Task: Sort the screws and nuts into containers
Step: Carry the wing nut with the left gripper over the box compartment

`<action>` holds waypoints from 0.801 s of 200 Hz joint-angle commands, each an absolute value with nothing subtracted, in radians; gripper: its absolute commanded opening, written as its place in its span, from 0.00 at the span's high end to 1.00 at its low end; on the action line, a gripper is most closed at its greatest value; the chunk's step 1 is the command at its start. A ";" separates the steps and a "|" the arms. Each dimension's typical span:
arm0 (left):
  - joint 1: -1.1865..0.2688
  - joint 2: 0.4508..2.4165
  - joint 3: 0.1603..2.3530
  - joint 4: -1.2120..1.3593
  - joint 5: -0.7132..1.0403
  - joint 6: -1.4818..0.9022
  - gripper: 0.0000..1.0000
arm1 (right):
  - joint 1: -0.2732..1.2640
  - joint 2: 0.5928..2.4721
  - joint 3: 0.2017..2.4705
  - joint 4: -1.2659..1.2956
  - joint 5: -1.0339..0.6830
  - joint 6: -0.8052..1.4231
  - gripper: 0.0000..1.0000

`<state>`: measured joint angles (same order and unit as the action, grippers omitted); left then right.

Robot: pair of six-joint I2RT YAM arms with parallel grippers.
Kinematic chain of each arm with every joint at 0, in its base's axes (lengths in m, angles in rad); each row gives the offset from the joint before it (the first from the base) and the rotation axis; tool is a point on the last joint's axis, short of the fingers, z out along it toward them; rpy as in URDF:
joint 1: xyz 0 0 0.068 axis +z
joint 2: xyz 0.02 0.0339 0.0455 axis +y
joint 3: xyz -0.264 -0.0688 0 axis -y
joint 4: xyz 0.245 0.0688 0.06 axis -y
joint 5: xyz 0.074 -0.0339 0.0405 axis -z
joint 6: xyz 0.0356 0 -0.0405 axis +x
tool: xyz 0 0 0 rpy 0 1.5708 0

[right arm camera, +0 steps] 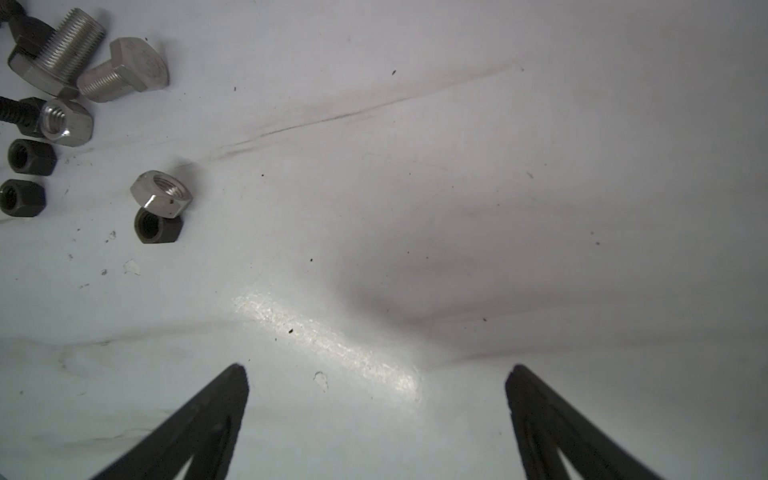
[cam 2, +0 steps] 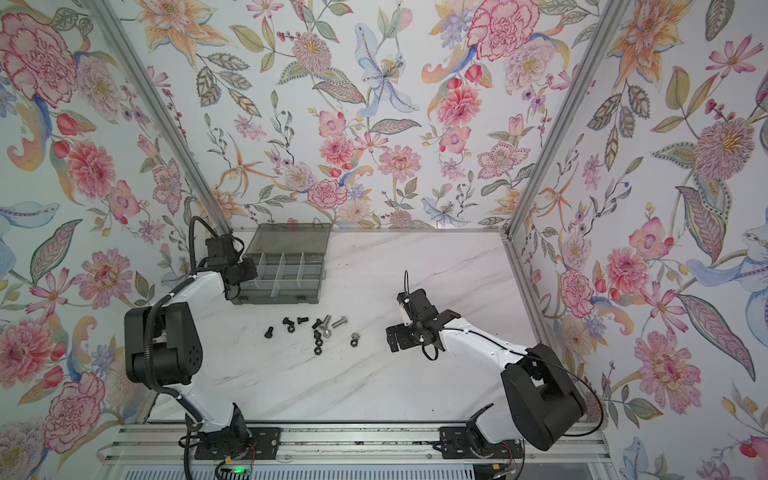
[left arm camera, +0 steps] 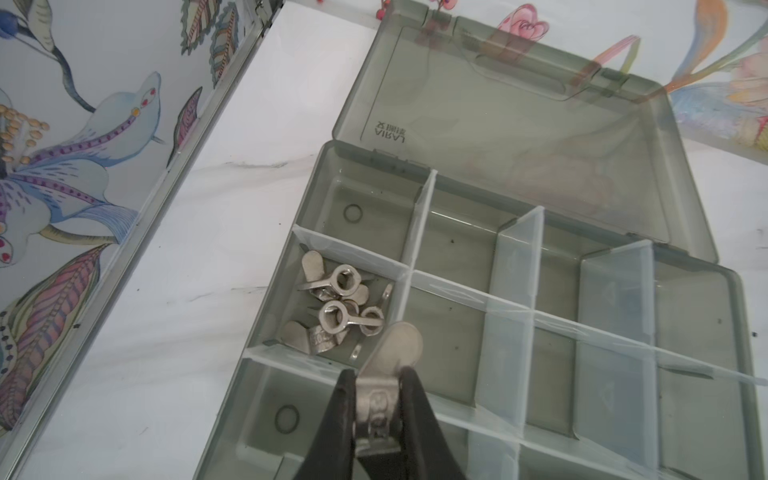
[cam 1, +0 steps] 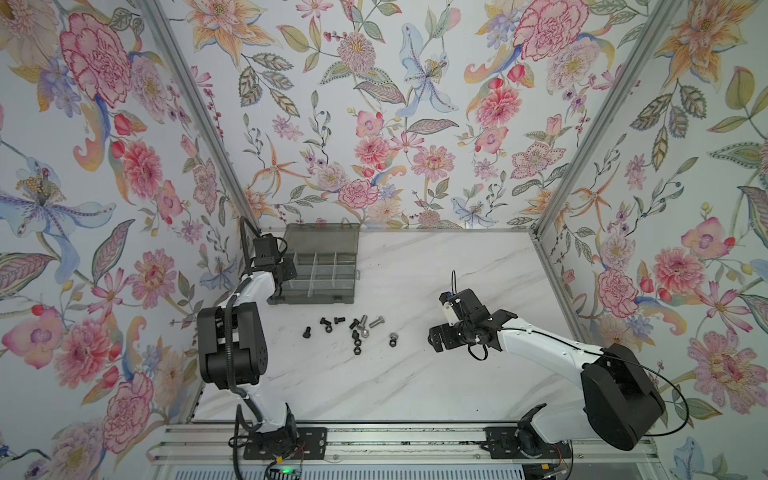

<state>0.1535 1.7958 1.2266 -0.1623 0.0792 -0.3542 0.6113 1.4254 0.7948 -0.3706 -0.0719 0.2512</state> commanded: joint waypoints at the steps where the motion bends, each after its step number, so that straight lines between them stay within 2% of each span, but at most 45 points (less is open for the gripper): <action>1: 0.184 1.853 1.280 -0.138 0.113 -0.331 1.00 | 0.615 1.449 0.823 -0.375 -0.082 0.263 0.01; 36: 0.196 1.878 1.289 -0.126 0.066 -0.322 1.00 | 0.614 1.478 0.847 -0.375 -0.088 0.257 0.01; 134: 0.202 1.950 1.314 -0.077 0.073 -0.336 1.00 | 0.614 1.525 0.887 -0.376 -0.101 0.247 0.01; 142: 0.201 1.956 1.318 -0.077 0.078 -0.337 0.95 | 0.613 1.526 0.888 -0.375 -0.100 0.247 0.01; 160: 0.201 1.952 1.310 -0.068 0.073 -0.342 0.78 | 0.614 1.524 0.889 -0.377 -0.100 0.247 0.01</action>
<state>0.1917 1.9396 1.2854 -0.0952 0.0753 -0.3473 0.6109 1.5078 0.8639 -0.3702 -0.0975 0.2504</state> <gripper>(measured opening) 0.182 0.992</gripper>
